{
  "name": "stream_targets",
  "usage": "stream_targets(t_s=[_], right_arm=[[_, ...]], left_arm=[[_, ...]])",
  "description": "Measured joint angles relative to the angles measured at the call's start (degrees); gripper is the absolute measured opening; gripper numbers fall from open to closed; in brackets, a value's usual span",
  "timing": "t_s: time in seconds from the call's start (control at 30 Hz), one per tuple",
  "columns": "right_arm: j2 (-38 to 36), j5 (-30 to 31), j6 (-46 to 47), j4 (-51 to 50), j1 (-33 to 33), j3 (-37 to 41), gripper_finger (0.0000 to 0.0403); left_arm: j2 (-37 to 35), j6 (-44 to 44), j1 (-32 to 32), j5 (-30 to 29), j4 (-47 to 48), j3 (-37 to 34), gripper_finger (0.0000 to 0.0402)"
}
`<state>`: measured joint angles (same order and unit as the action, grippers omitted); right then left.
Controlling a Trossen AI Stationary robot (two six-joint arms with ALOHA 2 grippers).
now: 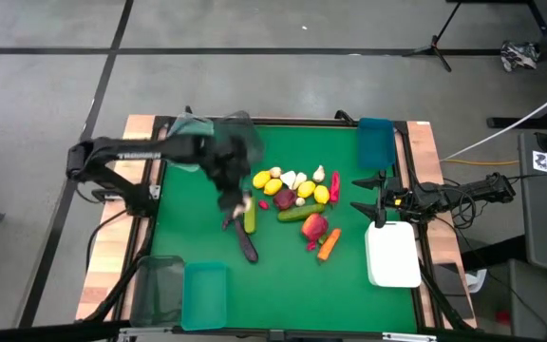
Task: Sort produce into baskets
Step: Put the garlic into the green bin
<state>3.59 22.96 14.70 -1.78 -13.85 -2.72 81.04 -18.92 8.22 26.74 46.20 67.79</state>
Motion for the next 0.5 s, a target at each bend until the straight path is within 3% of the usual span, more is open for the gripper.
stream_targets(t_s=[0.13, 0.27, 0.5], right_arm=[[-0.01, -0.02, 0.00, -0.04, 0.00, 0.00, 0.0376], [-0.02, -0.02, 0.00, -0.07, 0.00, 0.00, 0.0376], [0.00, -0.02, 0.00, 0.08, 0.00, 0.00, 0.0376]], left_arm=[[-1.27, -8.54, -15.69, -6.52, -3.56, 0.00, 0.0127], [-0.91, -16.91, -29.54, -16.84, -7.27, 0.00, 0.0127], [-0.07, -29.54, -43.67, -38.41, -6.55, -0.02, 0.0127]])
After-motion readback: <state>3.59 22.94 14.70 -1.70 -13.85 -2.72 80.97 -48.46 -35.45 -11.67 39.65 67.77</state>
